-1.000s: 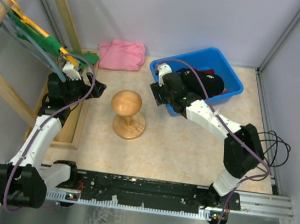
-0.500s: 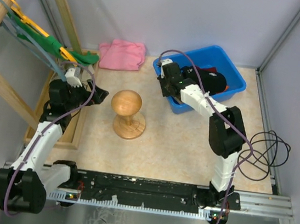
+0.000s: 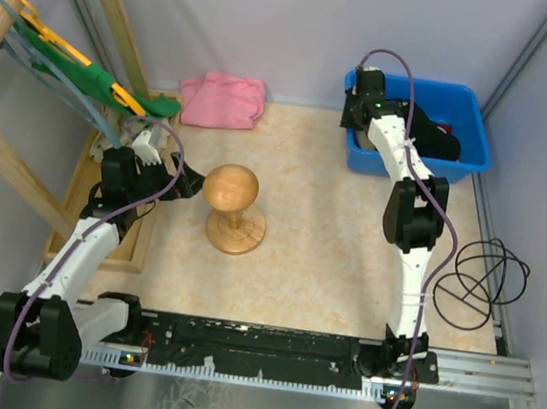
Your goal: Stack the hats
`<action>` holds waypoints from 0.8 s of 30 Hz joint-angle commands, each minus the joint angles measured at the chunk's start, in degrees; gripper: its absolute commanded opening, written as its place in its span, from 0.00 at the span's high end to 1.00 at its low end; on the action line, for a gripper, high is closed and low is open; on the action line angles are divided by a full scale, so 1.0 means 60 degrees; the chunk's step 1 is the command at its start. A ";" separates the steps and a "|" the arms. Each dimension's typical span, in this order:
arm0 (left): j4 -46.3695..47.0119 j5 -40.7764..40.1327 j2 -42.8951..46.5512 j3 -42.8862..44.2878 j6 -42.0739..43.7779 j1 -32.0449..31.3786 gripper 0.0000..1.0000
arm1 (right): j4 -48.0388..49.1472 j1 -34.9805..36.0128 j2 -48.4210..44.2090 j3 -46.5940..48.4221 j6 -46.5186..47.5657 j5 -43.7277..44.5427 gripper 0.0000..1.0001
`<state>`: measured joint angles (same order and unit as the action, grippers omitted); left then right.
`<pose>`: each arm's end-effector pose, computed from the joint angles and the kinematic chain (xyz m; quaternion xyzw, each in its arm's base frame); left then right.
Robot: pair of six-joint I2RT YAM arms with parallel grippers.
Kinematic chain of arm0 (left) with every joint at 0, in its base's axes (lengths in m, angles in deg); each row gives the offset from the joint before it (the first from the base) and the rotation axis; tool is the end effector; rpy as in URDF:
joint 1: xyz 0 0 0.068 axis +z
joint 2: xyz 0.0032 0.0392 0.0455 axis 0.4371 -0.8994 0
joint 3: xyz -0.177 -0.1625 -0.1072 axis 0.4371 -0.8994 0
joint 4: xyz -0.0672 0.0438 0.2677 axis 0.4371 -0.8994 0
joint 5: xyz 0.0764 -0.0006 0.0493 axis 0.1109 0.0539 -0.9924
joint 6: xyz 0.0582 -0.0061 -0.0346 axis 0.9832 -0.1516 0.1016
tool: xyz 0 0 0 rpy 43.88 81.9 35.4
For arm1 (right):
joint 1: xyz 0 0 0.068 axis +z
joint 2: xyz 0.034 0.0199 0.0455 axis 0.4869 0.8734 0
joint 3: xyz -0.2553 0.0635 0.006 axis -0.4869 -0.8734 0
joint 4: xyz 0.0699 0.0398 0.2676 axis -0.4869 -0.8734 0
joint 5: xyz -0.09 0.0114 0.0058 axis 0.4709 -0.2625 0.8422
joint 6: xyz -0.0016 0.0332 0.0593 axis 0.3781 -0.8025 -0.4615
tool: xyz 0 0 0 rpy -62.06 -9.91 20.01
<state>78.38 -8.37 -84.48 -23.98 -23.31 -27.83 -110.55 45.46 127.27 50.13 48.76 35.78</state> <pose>0.2705 -0.0332 0.2387 -0.0167 0.8217 -0.2944 0.4878 0.5259 0.1494 0.2478 -0.0191 0.9067 0.0660 0.4162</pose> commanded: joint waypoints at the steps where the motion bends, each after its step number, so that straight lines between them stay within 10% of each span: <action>1: 0.0340 -0.0348 0.0176 0.0075 -0.0774 -0.0197 0.01 | -0.0252 -0.0068 0.1050 0.2771 -0.1426 -0.1045 1.00; 5: 0.1437 0.0548 0.0343 -0.0608 -0.0517 -0.0240 0.01 | -0.0631 -0.0083 0.1510 0.3771 -0.1325 -0.1429 0.85; 11: -0.0654 -0.0507 -0.0264 0.0071 0.0702 -0.0354 0.01 | 0.1377 -0.0053 -0.0678 0.0736 -0.1108 -0.1915 0.45; 16: -0.1490 -0.1636 -0.0463 0.0158 0.0170 -0.0612 0.09 | 0.2207 -0.0055 -0.1679 -0.0275 -0.1150 -0.2179 0.32; 21: -0.3803 -0.3051 -0.0718 0.0665 -0.1691 -0.0688 0.67 | 0.2086 -0.0057 -0.2288 -0.0200 -0.1123 -0.2108 0.30; 24: -0.4413 -0.2913 -0.1014 0.0644 -0.2787 -0.0790 0.76 | 0.1977 -0.0053 -0.2834 -0.0190 -0.1066 -0.2072 0.28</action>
<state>61.55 -22.20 -88.98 -21.82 -30.04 -31.81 -101.67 44.76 117.63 47.31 42.25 24.11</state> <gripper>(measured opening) 0.286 0.709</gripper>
